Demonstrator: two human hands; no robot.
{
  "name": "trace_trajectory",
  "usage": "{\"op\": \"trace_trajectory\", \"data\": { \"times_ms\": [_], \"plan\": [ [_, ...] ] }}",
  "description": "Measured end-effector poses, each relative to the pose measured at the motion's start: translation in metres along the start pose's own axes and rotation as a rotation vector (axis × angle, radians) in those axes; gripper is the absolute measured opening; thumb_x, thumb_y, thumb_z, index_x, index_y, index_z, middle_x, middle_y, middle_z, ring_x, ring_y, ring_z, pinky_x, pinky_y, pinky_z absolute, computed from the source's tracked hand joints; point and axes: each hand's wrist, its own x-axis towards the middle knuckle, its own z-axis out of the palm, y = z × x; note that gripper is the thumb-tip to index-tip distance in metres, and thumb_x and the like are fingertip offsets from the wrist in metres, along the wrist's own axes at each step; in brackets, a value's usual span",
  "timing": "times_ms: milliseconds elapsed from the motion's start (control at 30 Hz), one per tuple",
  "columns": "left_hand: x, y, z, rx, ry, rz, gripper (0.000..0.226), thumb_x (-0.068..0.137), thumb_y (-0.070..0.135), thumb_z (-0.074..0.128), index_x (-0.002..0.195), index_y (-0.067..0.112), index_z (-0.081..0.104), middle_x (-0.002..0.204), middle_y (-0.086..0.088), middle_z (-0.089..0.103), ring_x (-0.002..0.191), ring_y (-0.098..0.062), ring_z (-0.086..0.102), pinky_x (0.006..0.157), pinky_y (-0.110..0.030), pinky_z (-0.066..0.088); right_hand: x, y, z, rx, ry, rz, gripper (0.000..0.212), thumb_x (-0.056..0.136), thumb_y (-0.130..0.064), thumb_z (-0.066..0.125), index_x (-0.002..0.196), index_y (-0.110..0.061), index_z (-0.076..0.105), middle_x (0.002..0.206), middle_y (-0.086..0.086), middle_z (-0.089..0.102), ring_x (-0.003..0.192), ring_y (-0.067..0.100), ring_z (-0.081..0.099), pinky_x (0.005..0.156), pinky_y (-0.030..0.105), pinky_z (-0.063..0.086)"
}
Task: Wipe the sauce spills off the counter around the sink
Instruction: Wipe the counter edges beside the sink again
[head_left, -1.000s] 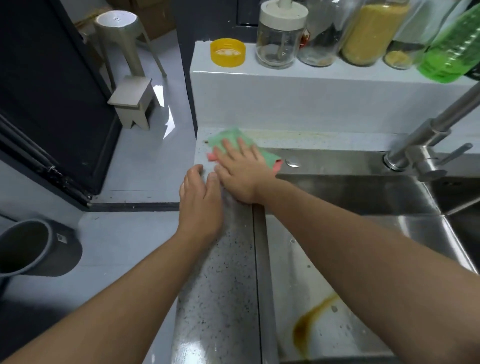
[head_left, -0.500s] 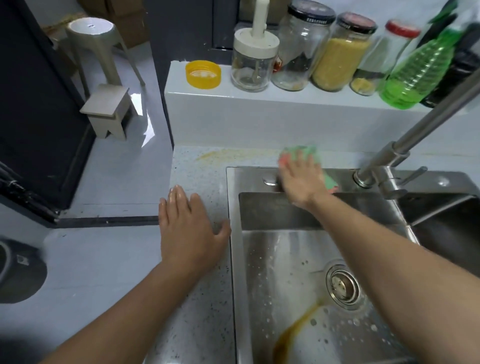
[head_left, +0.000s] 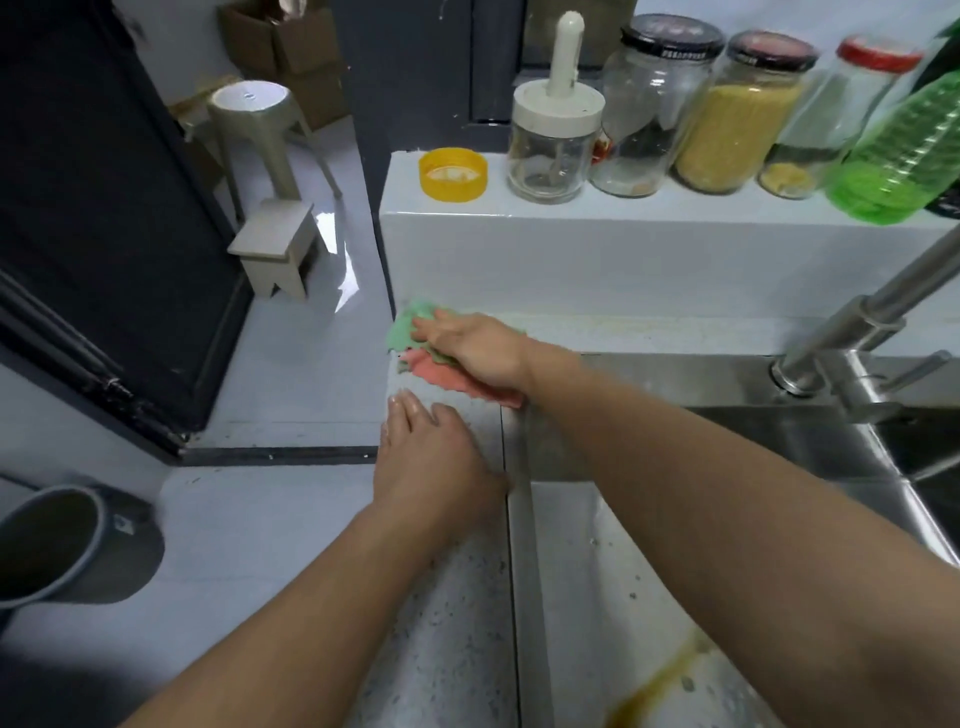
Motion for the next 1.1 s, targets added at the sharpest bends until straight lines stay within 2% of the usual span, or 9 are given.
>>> {"op": "trace_trajectory", "data": {
  "times_ms": [133,233,300,400,600,800,933,1033,1100],
  "plan": [
    [-0.002,-0.002,0.001,0.045,0.019,0.031,0.113,0.083,0.070,0.053,0.157,0.003,0.002,0.164,-0.026,-0.006,0.153,-0.037,-0.011,0.125,-0.045,0.002,0.003,0.000,0.014,0.195,-0.095,0.086,0.042,0.108,-0.017,0.036,0.147,-0.004,0.045,0.156,0.014,0.039,0.144,0.023,0.037,0.121,0.032,0.021],
    [-0.005,-0.004,0.001,0.022,0.018,0.035,0.112,0.083,0.070,0.054,0.158,0.005,0.002,0.165,-0.024,-0.007,0.153,-0.036,-0.013,0.125,-0.044,0.003,0.004,-0.002,0.006,0.121,-0.042,-0.045,0.052,0.108,-0.039,0.029,0.151,-0.010,0.040,0.145,0.003,0.054,0.112,0.003,0.063,0.102,0.016,0.044],
    [-0.004,-0.002,0.002,-0.007,0.026,0.044,0.110,0.082,0.070,0.056,0.157,0.006,0.007,0.165,-0.024,-0.005,0.153,-0.035,-0.012,0.125,-0.044,0.004,0.000,0.000,0.001,-0.033,0.042,-0.034,0.062,0.104,-0.054,0.022,0.151,-0.018,0.041,0.153,0.001,0.048,0.125,0.005,0.055,0.101,0.016,0.044],
    [0.000,-0.002,0.005,0.011,0.042,0.050,0.115,0.078,0.073,0.055,0.157,0.007,0.005,0.166,-0.022,0.000,0.154,-0.034,-0.007,0.126,-0.045,0.004,-0.025,0.019,0.009,-0.351,-0.063,-0.097,0.052,0.108,-0.042,0.023,0.157,-0.023,0.028,0.168,0.001,0.008,0.154,0.020,0.001,0.114,0.027,-0.018],
    [-0.005,0.001,0.001,-0.048,0.025,0.003,0.109,0.077,0.068,0.065,0.155,0.009,0.017,0.166,-0.021,-0.005,0.154,-0.033,-0.010,0.123,-0.046,0.011,-0.099,0.146,-0.057,-0.547,0.194,0.335,0.054,0.108,-0.040,0.009,0.159,-0.024,-0.003,0.168,0.001,-0.007,0.154,0.019,-0.013,0.121,0.037,-0.014],
    [-0.004,-0.001,0.003,-0.029,0.030,-0.004,0.110,0.078,0.069,0.064,0.155,0.008,0.016,0.165,-0.022,-0.005,0.154,-0.034,-0.009,0.125,-0.045,0.008,-0.104,0.174,-0.065,-0.390,0.462,0.866,0.071,0.100,-0.050,0.007,0.159,-0.012,0.001,0.168,0.013,-0.006,0.154,0.032,-0.009,0.124,0.049,-0.006],
    [-0.006,-0.001,0.002,-0.042,0.029,0.002,0.109,0.078,0.068,0.064,0.155,0.008,0.017,0.165,-0.023,-0.005,0.154,-0.034,-0.009,0.124,-0.045,0.007,-0.090,0.146,-0.044,-0.324,0.318,0.547,0.067,0.092,-0.068,-0.003,0.156,-0.046,0.001,0.165,-0.012,-0.013,0.152,0.020,-0.017,0.120,0.053,-0.010],
    [-0.007,-0.005,0.003,-0.035,0.035,0.008,0.110,0.079,0.070,0.062,0.156,0.008,0.015,0.165,-0.022,-0.005,0.154,-0.034,-0.009,0.124,-0.045,0.007,-0.114,0.166,-0.056,-0.466,0.258,0.363,0.057,0.102,-0.058,0.002,0.157,-0.042,0.001,0.165,-0.011,-0.006,0.153,0.020,-0.010,0.124,0.043,-0.006],
    [-0.008,-0.008,0.004,-0.040,0.044,0.029,0.110,0.079,0.071,0.061,0.156,0.008,0.015,0.166,-0.021,-0.004,0.154,-0.033,-0.008,0.124,-0.045,0.007,-0.116,0.189,-0.072,-0.487,0.328,0.516,0.060,0.103,-0.050,-0.003,0.159,-0.028,0.003,0.168,0.007,0.003,0.154,0.031,-0.004,0.124,0.048,-0.001]
  ]
}}
